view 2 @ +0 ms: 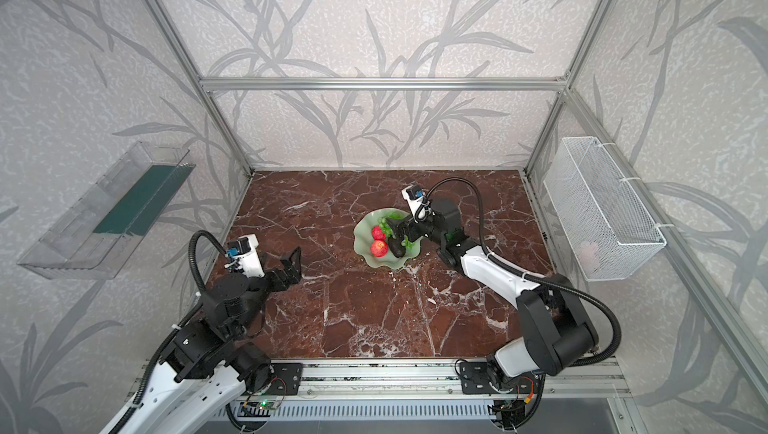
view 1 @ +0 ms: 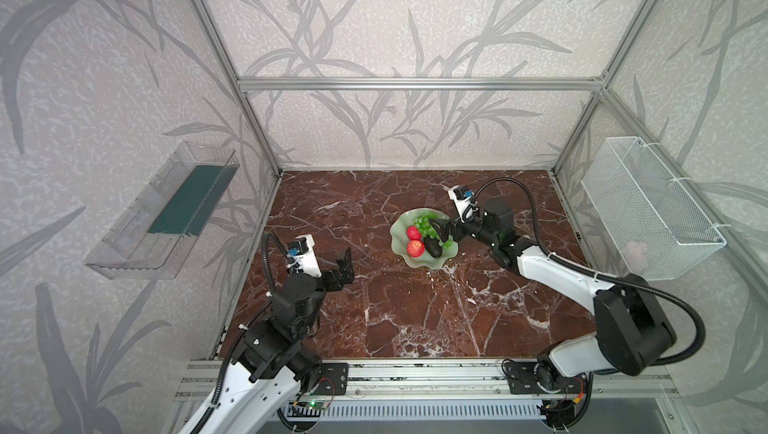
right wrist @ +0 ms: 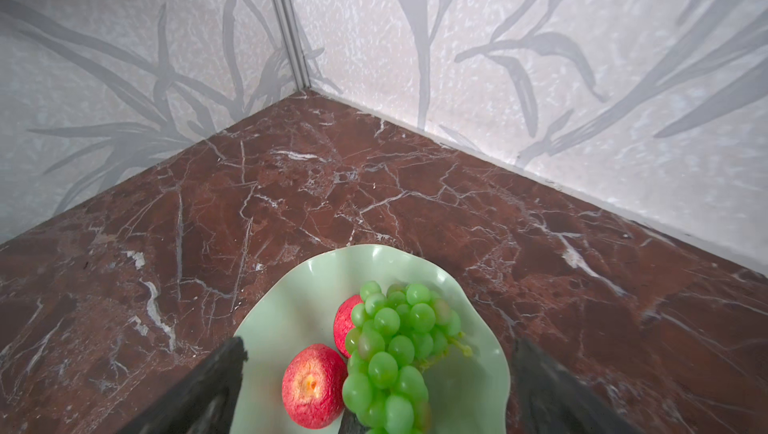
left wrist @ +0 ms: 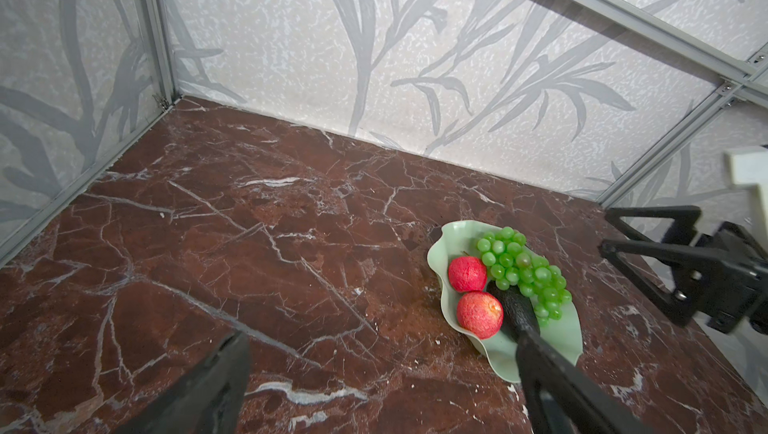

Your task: Place and organize the fake fruits in the fruit bowl

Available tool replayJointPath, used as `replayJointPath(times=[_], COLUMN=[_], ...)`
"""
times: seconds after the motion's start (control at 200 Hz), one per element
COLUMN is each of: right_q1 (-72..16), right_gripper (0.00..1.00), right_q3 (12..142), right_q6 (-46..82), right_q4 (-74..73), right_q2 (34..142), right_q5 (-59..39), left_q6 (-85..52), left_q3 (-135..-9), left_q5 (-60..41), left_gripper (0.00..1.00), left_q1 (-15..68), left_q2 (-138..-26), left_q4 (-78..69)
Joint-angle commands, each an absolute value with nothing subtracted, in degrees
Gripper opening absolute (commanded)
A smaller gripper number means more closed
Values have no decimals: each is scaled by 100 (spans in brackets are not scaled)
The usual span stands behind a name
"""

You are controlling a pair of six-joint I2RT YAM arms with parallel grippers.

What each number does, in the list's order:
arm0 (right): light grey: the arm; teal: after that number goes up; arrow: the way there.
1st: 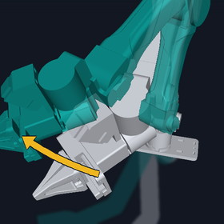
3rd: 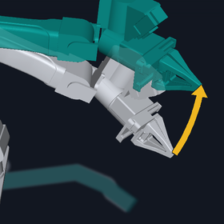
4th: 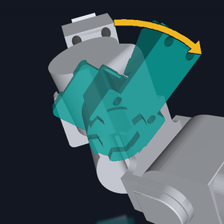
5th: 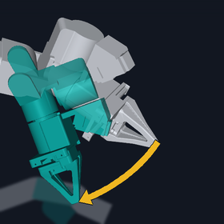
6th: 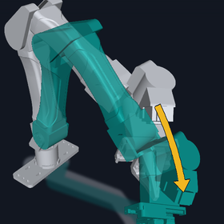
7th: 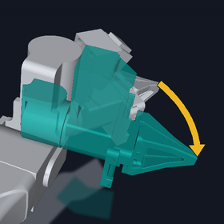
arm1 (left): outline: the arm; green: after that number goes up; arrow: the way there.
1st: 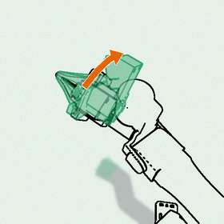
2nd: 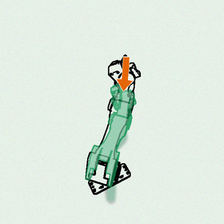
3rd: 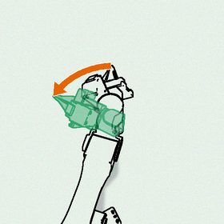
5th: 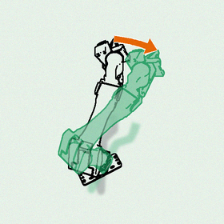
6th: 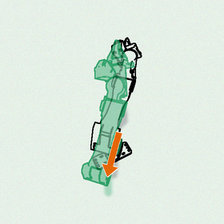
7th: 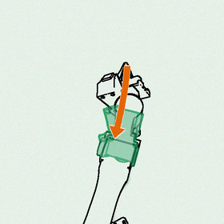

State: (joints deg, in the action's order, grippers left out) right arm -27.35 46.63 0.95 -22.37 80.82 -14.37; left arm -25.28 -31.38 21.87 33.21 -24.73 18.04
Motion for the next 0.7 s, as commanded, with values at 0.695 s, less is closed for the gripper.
replayJointPath(times=[0.695], right_q1=[-1303], right_gripper=[99], right_q3=[1534], right_q6=[-207], right_q4=[-4018], right_q2=[6470], right_q5=[1865], left_q6=[-573], left_q3=[-1299], left_q5=[2605], left_gripper=[99], left_q1=[648], left_q2=[-6881], left_q4=[-4577])
